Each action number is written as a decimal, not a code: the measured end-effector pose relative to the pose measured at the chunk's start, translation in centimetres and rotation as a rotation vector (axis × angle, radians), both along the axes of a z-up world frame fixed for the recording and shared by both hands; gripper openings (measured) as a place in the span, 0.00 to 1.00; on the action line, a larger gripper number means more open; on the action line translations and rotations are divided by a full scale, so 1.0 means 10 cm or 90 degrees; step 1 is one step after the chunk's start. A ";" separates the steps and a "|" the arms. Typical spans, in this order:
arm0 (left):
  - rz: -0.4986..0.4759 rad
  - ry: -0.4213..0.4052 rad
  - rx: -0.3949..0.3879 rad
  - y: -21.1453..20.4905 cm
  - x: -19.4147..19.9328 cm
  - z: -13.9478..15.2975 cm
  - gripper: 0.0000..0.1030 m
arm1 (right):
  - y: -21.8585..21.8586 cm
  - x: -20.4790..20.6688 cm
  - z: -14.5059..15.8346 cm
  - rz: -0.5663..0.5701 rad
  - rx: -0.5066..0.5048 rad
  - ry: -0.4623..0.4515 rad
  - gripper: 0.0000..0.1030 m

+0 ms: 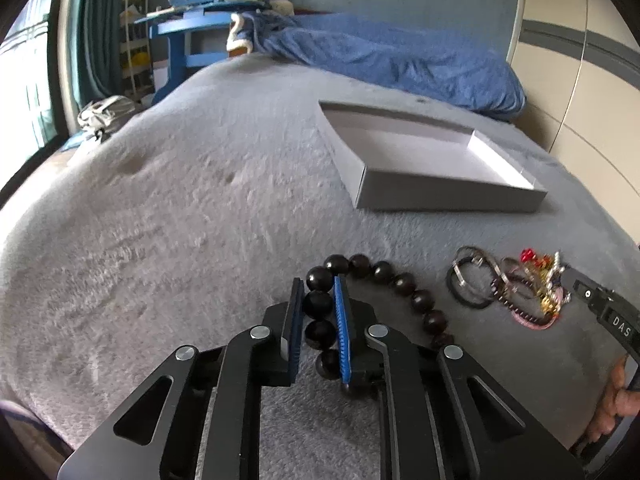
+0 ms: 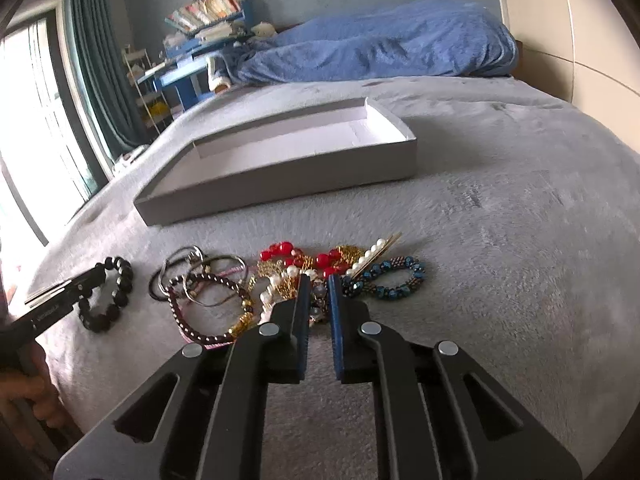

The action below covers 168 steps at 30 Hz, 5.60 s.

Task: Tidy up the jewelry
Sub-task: 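Close the right tool on the white pearl bracelet while the left tool holds the black bracelet, then carry both bracelets over the grey tray with both tools, then open the right tool over the tray while the left tool releases the black bracelet, then lower the left tool onto the silver key ring and close it, then close the right tool on the blue beaded bracelet while the left tool holds the ring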

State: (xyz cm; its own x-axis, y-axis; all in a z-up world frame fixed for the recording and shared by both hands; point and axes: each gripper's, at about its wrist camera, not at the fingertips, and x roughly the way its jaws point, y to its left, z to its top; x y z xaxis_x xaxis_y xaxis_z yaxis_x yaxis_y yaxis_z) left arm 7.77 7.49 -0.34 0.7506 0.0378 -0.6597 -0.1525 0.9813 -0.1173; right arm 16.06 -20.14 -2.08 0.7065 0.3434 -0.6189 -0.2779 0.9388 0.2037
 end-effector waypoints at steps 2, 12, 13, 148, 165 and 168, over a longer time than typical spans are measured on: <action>-0.002 -0.014 0.000 -0.01 -0.03 0.04 0.15 | -0.06 -0.02 0.05 -0.007 0.017 -0.009 0.07; -0.030 -0.067 -0.014 -0.03 -0.10 0.29 0.15 | -0.50 -0.11 0.25 -0.064 0.110 -0.033 0.07; -0.031 -0.070 -0.013 -0.02 -0.10 0.31 0.15 | -0.54 -0.11 0.26 -0.070 0.116 -0.033 0.07; -0.338 0.063 0.060 -1.30 0.55 -0.07 0.46 | -0.55 0.09 0.02 -0.125 0.010 0.008 0.69; -0.220 -0.026 0.001 -0.58 0.40 0.14 0.46 | -0.43 0.30 -0.04 -0.073 0.027 0.040 0.60; -0.178 -0.026 -0.016 -0.37 0.43 0.14 0.46 | -0.46 0.31 -0.05 -0.078 0.038 0.048 0.60</action>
State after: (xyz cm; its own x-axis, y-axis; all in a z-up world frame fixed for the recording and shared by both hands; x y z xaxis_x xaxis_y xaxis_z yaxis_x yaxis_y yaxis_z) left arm 12.05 3.81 1.09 0.7560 -0.1900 -0.6264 0.1288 0.9814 -0.1422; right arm 19.18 -24.73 -2.59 0.6974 0.2946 -0.6533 -0.1432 0.9505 0.2758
